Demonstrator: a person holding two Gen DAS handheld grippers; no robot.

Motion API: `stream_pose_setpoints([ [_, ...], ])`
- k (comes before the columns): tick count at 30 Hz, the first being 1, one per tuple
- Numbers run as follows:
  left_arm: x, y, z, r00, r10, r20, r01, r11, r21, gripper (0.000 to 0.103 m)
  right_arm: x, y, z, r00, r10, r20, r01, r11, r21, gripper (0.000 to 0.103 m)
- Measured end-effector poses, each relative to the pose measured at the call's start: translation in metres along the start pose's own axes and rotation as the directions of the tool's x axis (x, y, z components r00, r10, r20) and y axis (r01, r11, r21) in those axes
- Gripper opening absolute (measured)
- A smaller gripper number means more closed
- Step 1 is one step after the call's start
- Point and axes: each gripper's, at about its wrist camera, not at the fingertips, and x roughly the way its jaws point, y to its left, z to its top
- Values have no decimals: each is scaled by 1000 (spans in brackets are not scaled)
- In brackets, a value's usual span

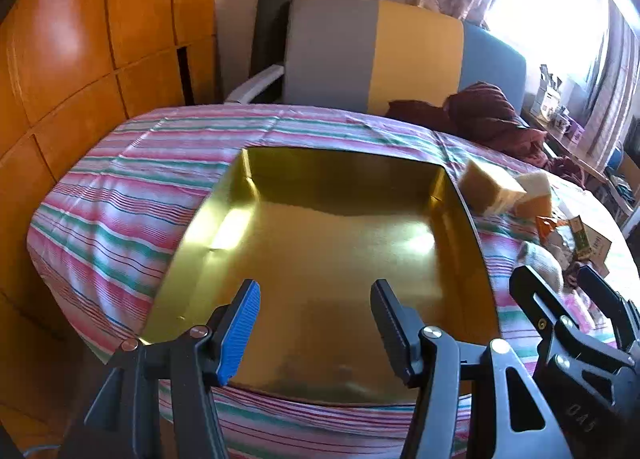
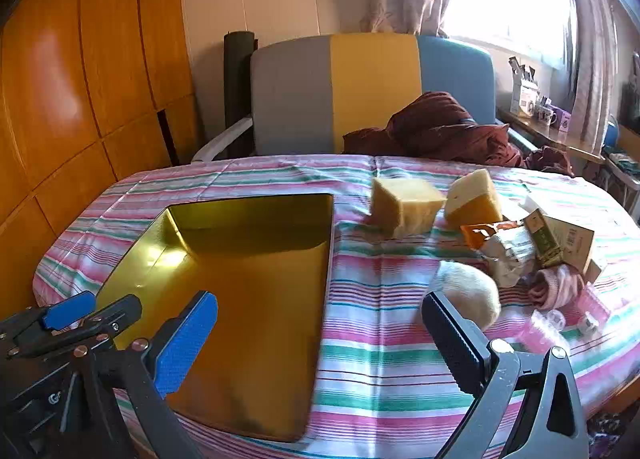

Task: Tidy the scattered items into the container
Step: 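Move both tools from the gold tray toward the white knit sock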

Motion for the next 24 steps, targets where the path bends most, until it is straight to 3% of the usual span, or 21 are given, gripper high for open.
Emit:
stream_pose_setpoints([
  [3, 2, -13, -3, 1000, -17, -19, 17, 1000, 10, 58, -5, -11, -5, 1000, -6, 23, 6, 1000, -13, 103],
  [7, 0, -35, -7, 1000, 17, -4, -16, 998, 56, 59, -10, -28, -15, 996, -59, 73, 61, 997, -35, 103],
  [10, -4, -50, -11, 1000, 17, 16, -18, 995, 94, 59, -12, -45, -22, 990, -52, 130, 53, 999, -6, 103],
  [15, -7, -77, -15, 1000, -9, 17, 6, 988, 153, 59, -17, -80, -25, 991, -48, 127, 41, 997, 60, 103],
  [18, -10, -95, -17, 998, -49, 27, 43, 981, 190, 59, -21, -101, -24, 990, -47, 136, 37, 996, 80, 103],
  [24, -13, -128, -20, 990, -136, 33, 124, 963, 238, 59, -46, -163, -36, 968, -133, 213, 103, 984, 147, 103],
])
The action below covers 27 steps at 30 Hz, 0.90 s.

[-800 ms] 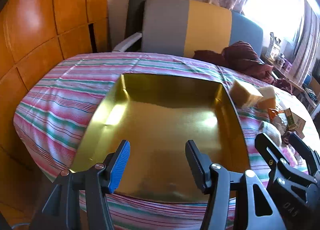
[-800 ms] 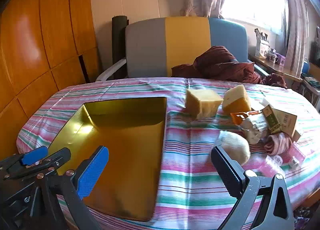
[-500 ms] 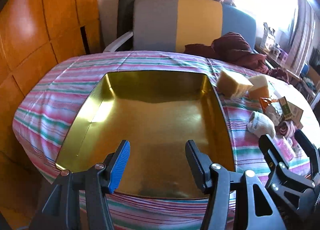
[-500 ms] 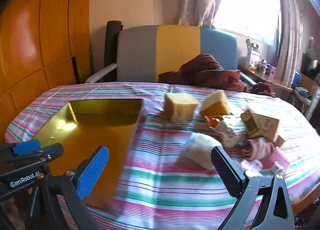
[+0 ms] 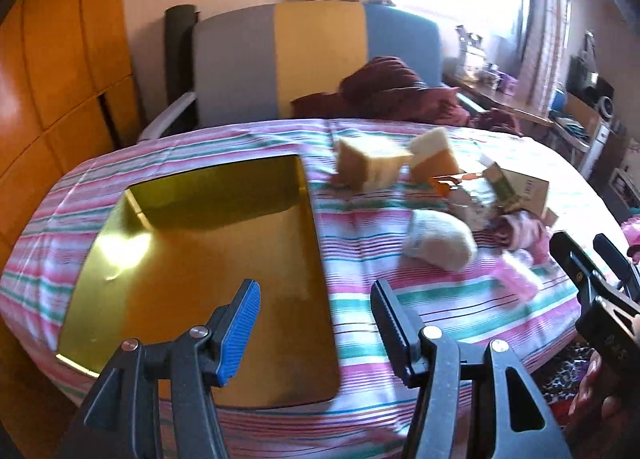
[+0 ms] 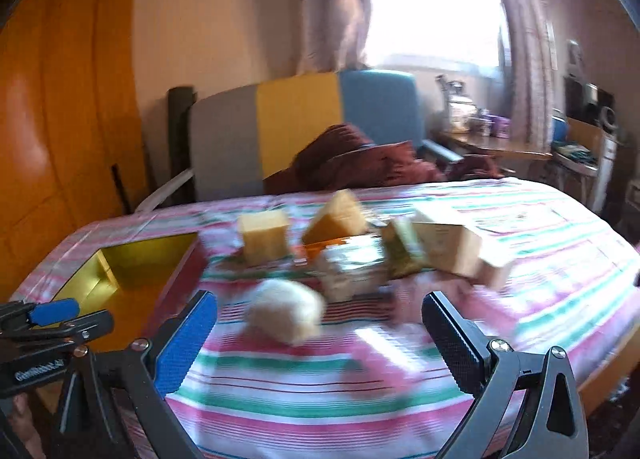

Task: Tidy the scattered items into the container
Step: 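Move both tools from the gold tray toward the white knit sock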

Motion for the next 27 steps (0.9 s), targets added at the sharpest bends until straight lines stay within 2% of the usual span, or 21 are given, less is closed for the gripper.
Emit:
stream_pose_setpoints([
  [4, 13, -22, 5, 999, -29, -14, 30, 999, 35, 59, -1, -34, -8, 998, -59, 2, 59, 998, 8, 103],
  [10, 31, -55, 12, 997, -64, -31, 67, 992, 107, 59, 13, -63, -31, 991, -90, -94, 93, 995, 29, 103],
  [15, 51, -72, 14, 997, -67, -50, 74, 985, 156, 59, 32, -78, -46, 983, -51, -178, 66, 995, 77, 93],
  [20, 75, -78, 22, 986, -112, -121, 128, 982, 139, 59, 43, -83, -52, 984, 27, -176, -7, 994, 111, 92],
  [23, 80, -80, 30, 985, -119, -127, 135, 982, 132, 59, 54, -80, -55, 981, 55, -188, -32, 992, 125, 90],
  [26, 85, -84, 36, 982, -133, -134, 151, 979, 136, 59, 63, -77, -56, 980, 87, -178, -64, 990, 128, 84],
  [27, 87, -85, 37, 980, -138, -144, 158, 978, 134, 59, 65, -74, -56, 981, 77, -176, -58, 992, 110, 76],
])
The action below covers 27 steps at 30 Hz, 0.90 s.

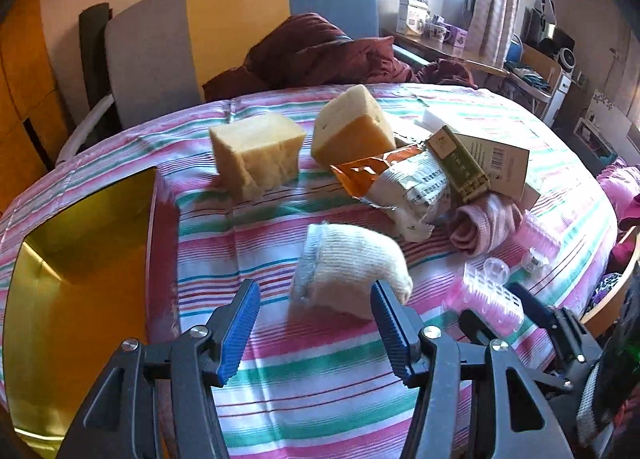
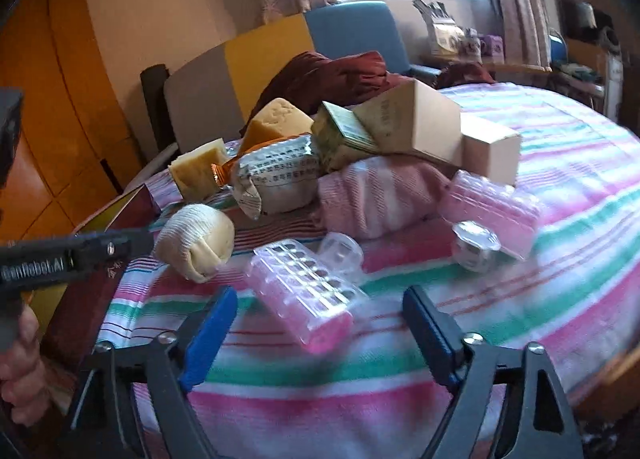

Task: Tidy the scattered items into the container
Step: 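Move both tools from the gold tray toward the white knit sock, then close the left gripper on the white knit sock while the right gripper approaches the pink roller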

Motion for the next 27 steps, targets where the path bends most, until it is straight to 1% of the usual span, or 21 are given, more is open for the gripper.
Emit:
stream_pose_setpoints([
  [1, 3, -1, 1, 1000, -6, -11, 6, 1000, -2, 59, 2, 2, 0, 1000, -11, 1, 11, 1000, -14, 72],
  [3, 7, -1, 3, 1000, -12, -25, 12, 1000, -2, 59, 5, 4, -1, 999, -34, 6, 34, 999, -28, 60],
  [4, 10, -2, 4, 1000, -9, -30, 9, 1000, 1, 59, 6, 4, -1, 999, -45, 9, 45, 999, -29, 59],
  [6, 17, -3, 5, 999, 4, -34, -3, 1000, 15, 59, 5, 4, -2, 999, -46, 11, 46, 999, -28, 58],
  [7, 18, -4, 5, 1000, -2, -28, 2, 1000, 20, 59, 4, 4, -2, 999, -47, 12, 47, 998, -30, 58],
  [13, 13, -6, 7, 997, -72, -12, 73, 997, 40, 59, 3, 8, -7, 998, -65, 19, 66, 996, -62, 57],
  [16, 10, -9, 10, 995, -96, 4, 96, 994, 51, 59, 3, 9, -8, 997, -73, 22, 75, 995, -72, 57],
  [19, 18, -16, 13, 998, -56, -10, 56, 994, 89, 59, 3, 10, -8, 997, -73, 23, 74, 995, -73, 57],
  [22, 29, -20, 12, 997, -75, -26, 77, 991, 113, 61, 3, 10, -8, 997, -73, 22, 75, 995, -72, 57],
  [25, 28, -22, 9, 998, -67, 8, 66, 990, 126, 61, 3, 10, -8, 997, -70, 21, 71, 995, -68, 57],
  [27, 28, -22, 7, 997, -64, 30, 60, 991, 118, 60, 3, 10, -8, 997, -68, 20, 69, 995, -69, 57],
])
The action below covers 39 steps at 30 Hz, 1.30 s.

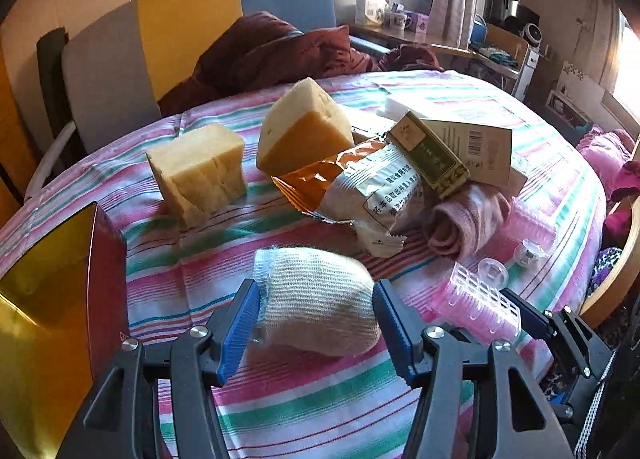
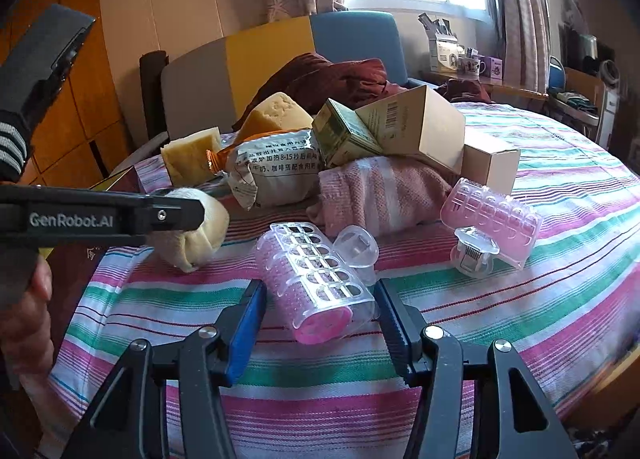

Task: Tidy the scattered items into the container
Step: 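Close the left gripper on the white knit sock while the right gripper approaches the pink roller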

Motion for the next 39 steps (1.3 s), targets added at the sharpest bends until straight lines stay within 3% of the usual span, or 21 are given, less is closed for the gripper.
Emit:
stream_pose_setpoints([
  [6, -4, -9, -9, 998, 38, 58, -40, 999, 34, 53, 0, 0, 1, 1000, -2, -4, 2, 1000, 5, 57],
  [16, -16, -10, -16, 997, 50, 64, -52, 998, 21, 40, 1, 0, 4, 1000, -14, -19, 14, 1000, 6, 56],
  [22, -24, -11, -20, 996, 65, 69, -66, 998, 14, 35, -3, 0, 6, 1000, 7, -25, -7, 1000, 17, 50],
  [24, -27, -11, -22, 995, 70, 70, -71, 997, 15, 27, -4, 4, 6, 999, 22, -29, -22, 1000, 4, 49],
  [25, -30, -11, -23, 995, 67, 75, -69, 997, 17, 4, -4, 6, 6, 999, 28, -28, -28, 1000, -2, 49],
  [30, -41, -10, -25, 988, 116, 99, -119, 992, 28, 5, -6, 12, 5, 998, 47, -31, -47, 999, -9, 49],
  [36, -40, -2, -28, 988, 126, 90, -128, 992, 17, 5, -8, 16, 6, 999, 43, -32, -43, 999, -22, 49],
  [39, -38, -1, -28, 986, 138, 90, -139, 990, 10, 14, -7, 14, 5, 999, 36, -37, -36, 999, -20, 49],
])
